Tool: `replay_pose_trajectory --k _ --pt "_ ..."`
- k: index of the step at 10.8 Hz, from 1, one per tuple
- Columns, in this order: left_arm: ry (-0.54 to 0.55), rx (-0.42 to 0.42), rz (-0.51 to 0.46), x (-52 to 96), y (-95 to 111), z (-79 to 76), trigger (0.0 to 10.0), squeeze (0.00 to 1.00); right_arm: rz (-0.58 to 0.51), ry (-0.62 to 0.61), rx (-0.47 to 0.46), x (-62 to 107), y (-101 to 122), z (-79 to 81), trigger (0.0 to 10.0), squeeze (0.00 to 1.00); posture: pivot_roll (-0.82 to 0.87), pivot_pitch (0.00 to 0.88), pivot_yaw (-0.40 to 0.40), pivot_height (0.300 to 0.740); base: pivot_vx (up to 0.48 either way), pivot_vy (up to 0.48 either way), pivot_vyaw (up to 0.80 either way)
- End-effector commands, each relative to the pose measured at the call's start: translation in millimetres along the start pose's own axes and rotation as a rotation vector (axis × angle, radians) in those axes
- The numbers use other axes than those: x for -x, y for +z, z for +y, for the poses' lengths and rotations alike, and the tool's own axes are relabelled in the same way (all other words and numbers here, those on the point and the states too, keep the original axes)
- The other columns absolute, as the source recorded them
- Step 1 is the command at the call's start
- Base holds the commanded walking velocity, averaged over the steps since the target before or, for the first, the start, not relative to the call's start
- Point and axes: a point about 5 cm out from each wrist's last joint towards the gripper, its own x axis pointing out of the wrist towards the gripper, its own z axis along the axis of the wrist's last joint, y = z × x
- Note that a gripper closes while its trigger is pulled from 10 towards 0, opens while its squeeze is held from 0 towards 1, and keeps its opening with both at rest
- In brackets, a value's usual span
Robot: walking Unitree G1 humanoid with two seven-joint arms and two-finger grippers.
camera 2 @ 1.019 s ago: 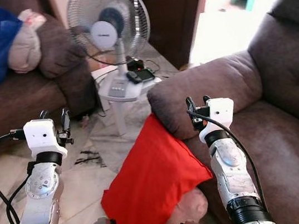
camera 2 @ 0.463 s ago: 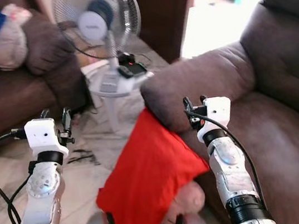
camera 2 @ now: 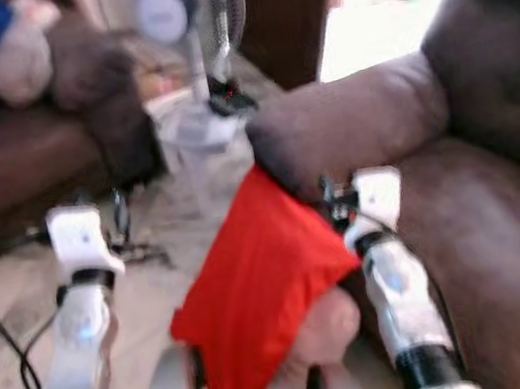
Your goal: Move the pillow to the sofa from floor
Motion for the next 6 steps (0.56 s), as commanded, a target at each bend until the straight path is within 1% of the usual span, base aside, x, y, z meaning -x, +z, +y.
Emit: replay_pose_trajectory --k 1,3,4,6 --pt "-0.009 -0.01 -0.018 -5.1 5.6 -3.0 10.0 0.0 -0.023 -0.007 0.002 -2.1 7.1 -3.4 10.0 0.0 0.07 0.042 -0.083 0.593 0.0 0.0 0.0" --pt "-0.02 -0.013 -0.001 -4.5 3.1 -4.2 10.0 0.0 -0.013 -0.001 0.003 -2.7 4.9 -1.2 10.0 0.0 0.07 0.044 -0.084 0.593 0.0 0.0 0.0" --pt "-0.024 0.009 0.013 -4.1 1.7 -5.4 10.0 0.0 -0.014 -0.004 -0.003 -2.4 5.0 -1.4 10.0 0.0 0.07 0.045 -0.084 0.593 0.0 0.0 0.0" --pt "-0.022 0.021 0.017 -3.9 1.2 -5.7 10.0 0.0 -0.01 -0.005 -0.002 -2.1 4.4 -1.3 10.0 0.0 0.07 0.047 -0.084 0.593 0.0 0.0 0.0"
